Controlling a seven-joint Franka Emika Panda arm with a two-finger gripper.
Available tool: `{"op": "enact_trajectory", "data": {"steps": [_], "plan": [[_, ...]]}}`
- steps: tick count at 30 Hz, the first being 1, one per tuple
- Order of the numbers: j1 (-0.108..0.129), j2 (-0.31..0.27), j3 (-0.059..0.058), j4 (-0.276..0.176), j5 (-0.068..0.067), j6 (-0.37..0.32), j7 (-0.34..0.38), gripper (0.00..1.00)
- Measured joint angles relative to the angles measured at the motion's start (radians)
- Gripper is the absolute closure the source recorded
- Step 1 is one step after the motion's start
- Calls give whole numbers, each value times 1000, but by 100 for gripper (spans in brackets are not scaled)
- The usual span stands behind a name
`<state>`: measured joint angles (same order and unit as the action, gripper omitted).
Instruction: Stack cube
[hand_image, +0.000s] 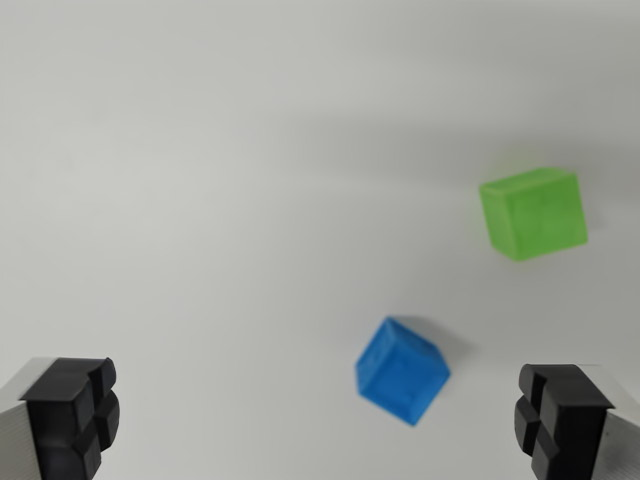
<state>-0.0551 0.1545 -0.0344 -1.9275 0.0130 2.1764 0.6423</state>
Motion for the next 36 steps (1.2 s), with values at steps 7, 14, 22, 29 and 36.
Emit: {"op": "enact_trajectory", "data": {"steps": [7, 14, 22, 29, 36], "plan": [[-18, 24, -4, -1, 5, 16, -52, 0], [-41, 55, -9, -1, 10, 35, -113, 0], [-74, 98, -12, 5, 15, 58, -193, 0], [-101, 138, -14, 16, 18, 74, -256, 0], [-130, 182, -14, 34, 19, 88, -323, 0]]}}
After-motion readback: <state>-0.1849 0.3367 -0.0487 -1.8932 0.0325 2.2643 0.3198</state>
